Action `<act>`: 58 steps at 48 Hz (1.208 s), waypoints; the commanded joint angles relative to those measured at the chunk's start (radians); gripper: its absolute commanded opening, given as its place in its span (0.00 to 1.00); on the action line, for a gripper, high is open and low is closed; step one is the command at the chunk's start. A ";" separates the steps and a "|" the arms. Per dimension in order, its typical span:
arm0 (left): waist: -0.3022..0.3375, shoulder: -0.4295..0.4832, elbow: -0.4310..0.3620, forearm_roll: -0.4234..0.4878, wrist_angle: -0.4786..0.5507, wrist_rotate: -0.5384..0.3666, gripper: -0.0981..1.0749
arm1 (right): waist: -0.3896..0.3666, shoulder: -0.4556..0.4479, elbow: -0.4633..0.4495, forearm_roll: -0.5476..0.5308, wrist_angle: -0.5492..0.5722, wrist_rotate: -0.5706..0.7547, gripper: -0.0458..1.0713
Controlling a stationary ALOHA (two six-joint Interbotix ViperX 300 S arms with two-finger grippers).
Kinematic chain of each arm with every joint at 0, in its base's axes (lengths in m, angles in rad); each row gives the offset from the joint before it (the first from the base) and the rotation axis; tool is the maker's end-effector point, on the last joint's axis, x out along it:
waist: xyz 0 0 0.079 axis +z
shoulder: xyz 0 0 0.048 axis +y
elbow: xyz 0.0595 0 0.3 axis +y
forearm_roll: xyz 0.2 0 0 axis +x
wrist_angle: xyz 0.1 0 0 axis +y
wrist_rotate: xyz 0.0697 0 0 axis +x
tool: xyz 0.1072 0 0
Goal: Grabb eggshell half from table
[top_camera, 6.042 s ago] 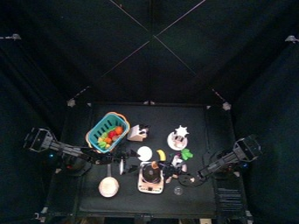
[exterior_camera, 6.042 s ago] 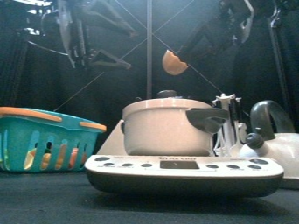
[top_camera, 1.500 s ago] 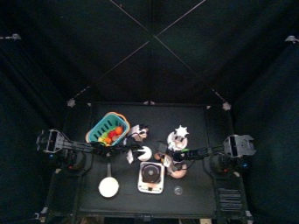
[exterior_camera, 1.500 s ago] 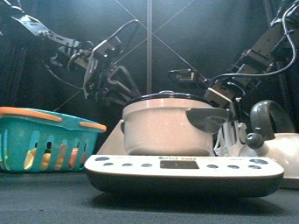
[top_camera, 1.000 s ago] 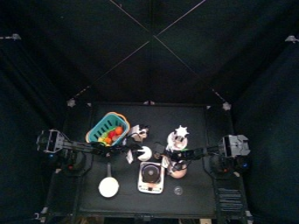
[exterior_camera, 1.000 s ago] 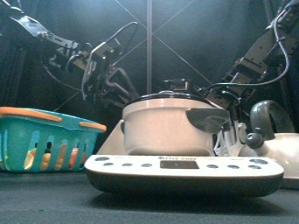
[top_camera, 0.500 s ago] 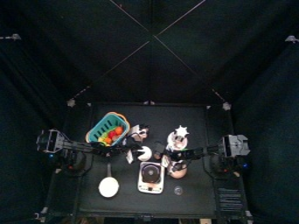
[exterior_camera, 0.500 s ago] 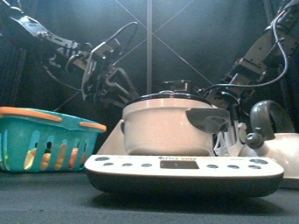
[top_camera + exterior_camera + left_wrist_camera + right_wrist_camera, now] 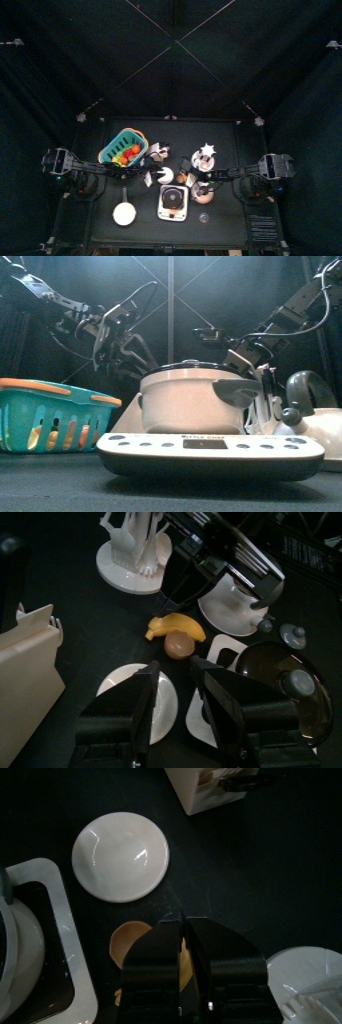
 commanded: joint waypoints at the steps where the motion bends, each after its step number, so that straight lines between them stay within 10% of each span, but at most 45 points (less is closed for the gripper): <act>1: -0.002 -0.014 -0.009 0.003 -0.003 0.002 0.71 | -0.006 -0.009 -0.009 0.000 -0.046 0.000 0.37; 11: -0.002 -0.012 -0.009 0.003 -0.003 0.002 0.71 | -0.012 -0.005 0.003 0.002 -0.041 0.000 0.51; 58: -0.002 -0.012 -0.009 0.003 -0.003 0.002 0.71 | -0.015 0.067 -0.020 0.000 -0.091 0.000 0.54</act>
